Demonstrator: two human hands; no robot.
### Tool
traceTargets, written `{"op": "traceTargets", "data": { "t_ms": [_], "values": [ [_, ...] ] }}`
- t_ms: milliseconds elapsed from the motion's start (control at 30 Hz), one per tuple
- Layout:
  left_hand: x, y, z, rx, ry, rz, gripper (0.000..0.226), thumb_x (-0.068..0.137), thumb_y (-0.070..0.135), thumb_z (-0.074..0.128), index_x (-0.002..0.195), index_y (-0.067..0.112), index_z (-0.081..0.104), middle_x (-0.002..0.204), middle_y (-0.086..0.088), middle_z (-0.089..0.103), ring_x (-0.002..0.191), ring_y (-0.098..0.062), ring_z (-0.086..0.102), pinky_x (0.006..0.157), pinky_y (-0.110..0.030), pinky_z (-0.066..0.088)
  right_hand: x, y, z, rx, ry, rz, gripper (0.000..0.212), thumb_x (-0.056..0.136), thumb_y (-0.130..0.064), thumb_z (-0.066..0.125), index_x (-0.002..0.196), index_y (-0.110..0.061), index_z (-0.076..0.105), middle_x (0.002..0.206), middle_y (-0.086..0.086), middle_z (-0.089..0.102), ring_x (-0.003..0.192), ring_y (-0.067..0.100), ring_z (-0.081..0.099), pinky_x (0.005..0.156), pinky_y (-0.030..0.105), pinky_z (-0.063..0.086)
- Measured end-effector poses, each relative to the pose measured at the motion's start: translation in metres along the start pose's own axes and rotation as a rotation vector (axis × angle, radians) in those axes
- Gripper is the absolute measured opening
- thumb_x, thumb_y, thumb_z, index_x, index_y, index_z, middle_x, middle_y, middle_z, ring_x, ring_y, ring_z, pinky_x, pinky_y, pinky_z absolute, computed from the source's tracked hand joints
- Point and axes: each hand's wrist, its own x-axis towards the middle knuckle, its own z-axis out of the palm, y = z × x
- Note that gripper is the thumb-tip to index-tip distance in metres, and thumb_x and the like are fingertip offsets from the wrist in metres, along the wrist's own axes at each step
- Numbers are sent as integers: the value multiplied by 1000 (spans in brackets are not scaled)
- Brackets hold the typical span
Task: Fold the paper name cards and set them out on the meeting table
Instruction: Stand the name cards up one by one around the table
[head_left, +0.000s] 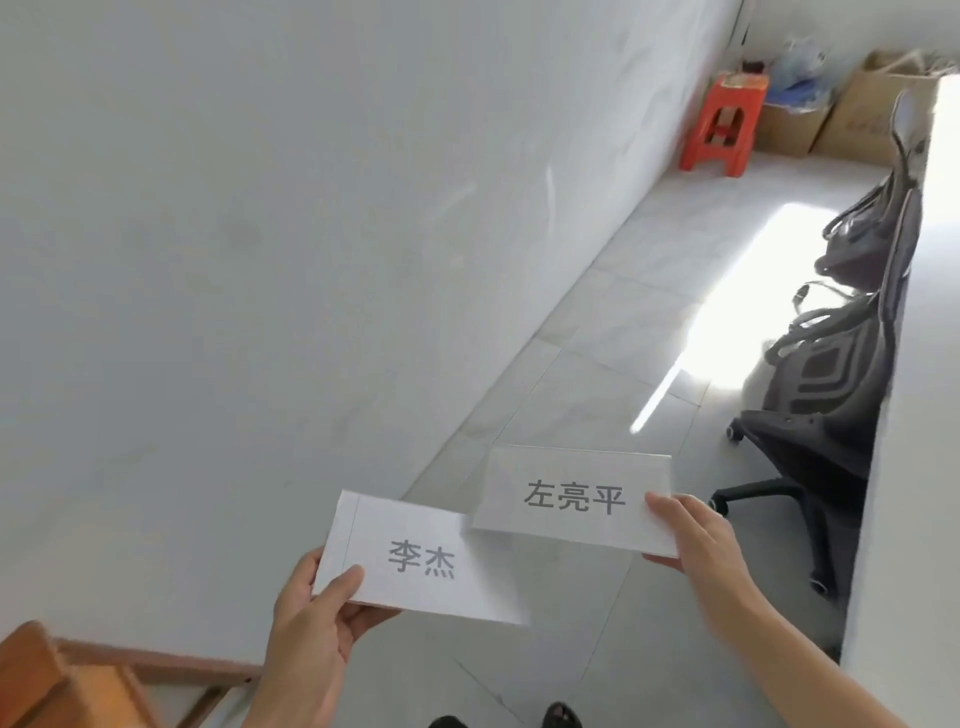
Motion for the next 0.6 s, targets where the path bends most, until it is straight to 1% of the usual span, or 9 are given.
{"op": "traceTargets", "data": {
  "t_ms": [133,267,333,400,533,600],
  "values": [
    [78,26,44,20,-42,-33,18,91,-8,43,101,2,55,89,-23,67,61,-23,72,55,-39,61,66,-37,9,18,33,-22,23,92,-26,57,98,-6,68,97,15,72,89,28,66,87,50,55],
    [175,49,92,65,-120,-43,18,91,-8,44,101,2,56,90,-22,67,62,-24,71,54,-38,61,141,-64,13,46,149,-44,16,93,-23,56,99,-12,65,96,12,71,87,26,65,80,45,57],
    [226,65,122,77,-165,-46,19,92,-7,44,102,3,56,92,-22,67,68,-28,70,55,-39,61,176,-78,13,78,213,-56,14,93,-23,55,99,-14,64,97,11,70,90,27,64,79,46,57],
    [275,84,155,104,-216,-55,19,92,-7,44,103,4,55,94,-22,66,75,-33,66,55,-38,61,209,-94,11,105,289,-47,17,93,-23,55,101,-13,65,99,12,70,91,27,64,79,47,57],
    [354,127,235,170,-401,-81,20,92,-9,42,100,4,55,96,-25,64,80,-38,62,54,-39,61,252,-130,2,179,443,-49,18,92,-24,56,101,-12,67,99,11,71,91,26,64,77,46,56],
    [385,137,280,247,-486,-85,20,92,-8,42,103,4,55,97,-24,66,81,-37,63,55,-38,61,266,-143,-7,218,534,-50,19,93,-23,55,102,-10,66,98,10,73,92,27,64,79,49,57]
  ]
}}
